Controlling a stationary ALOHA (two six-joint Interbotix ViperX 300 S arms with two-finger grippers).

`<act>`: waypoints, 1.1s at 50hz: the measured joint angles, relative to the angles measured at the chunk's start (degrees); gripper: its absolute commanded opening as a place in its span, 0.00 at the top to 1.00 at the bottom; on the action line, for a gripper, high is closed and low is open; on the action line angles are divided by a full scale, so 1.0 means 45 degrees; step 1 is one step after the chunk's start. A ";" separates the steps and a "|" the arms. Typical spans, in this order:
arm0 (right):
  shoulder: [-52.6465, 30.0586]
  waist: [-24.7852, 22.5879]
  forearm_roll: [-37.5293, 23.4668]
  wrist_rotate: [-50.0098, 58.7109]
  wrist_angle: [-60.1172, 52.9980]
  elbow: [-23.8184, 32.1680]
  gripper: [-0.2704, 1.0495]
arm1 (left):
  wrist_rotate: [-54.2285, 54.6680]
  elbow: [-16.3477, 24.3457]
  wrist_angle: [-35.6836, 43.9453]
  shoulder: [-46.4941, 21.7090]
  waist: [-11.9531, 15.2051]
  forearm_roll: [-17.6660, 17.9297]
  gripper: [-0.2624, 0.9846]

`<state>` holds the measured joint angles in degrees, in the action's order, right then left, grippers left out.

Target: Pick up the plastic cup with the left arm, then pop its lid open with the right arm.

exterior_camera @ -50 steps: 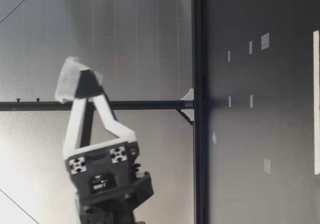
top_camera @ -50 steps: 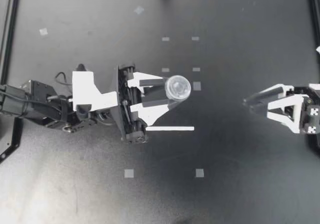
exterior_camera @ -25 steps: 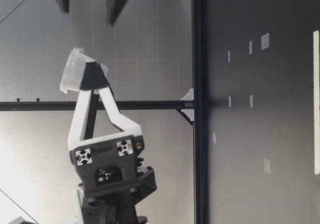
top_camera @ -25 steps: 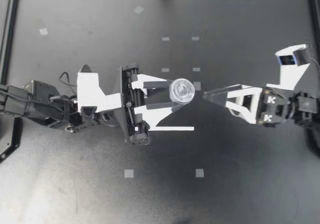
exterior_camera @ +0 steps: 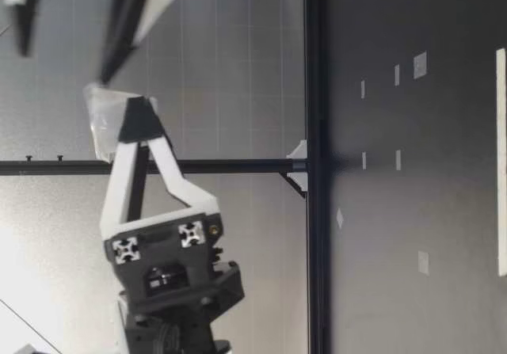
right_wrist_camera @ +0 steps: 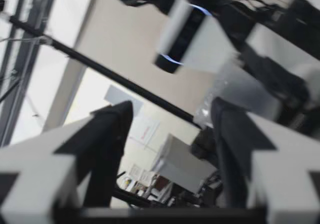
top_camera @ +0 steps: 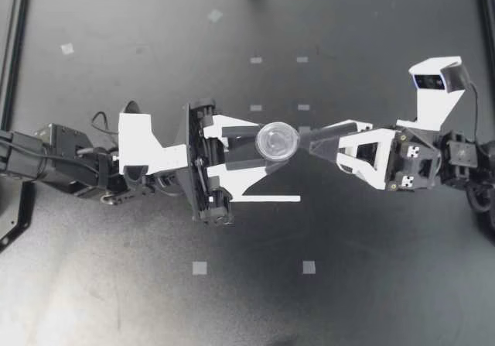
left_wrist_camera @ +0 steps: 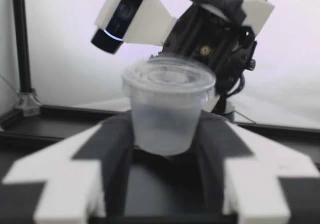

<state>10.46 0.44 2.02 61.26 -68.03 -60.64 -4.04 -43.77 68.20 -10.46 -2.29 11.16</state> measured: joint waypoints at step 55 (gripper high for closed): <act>0.2383 0.2246 -0.5391 -1.0918 0.4766 -0.0527 0.33 | 0.0293 -0.0020 -0.0098 -0.0020 -0.0020 0.0020 0.69</act>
<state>21.18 10.55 -22.24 12.13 -46.58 -63.02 -2.72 -43.86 67.76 -10.55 -2.37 11.25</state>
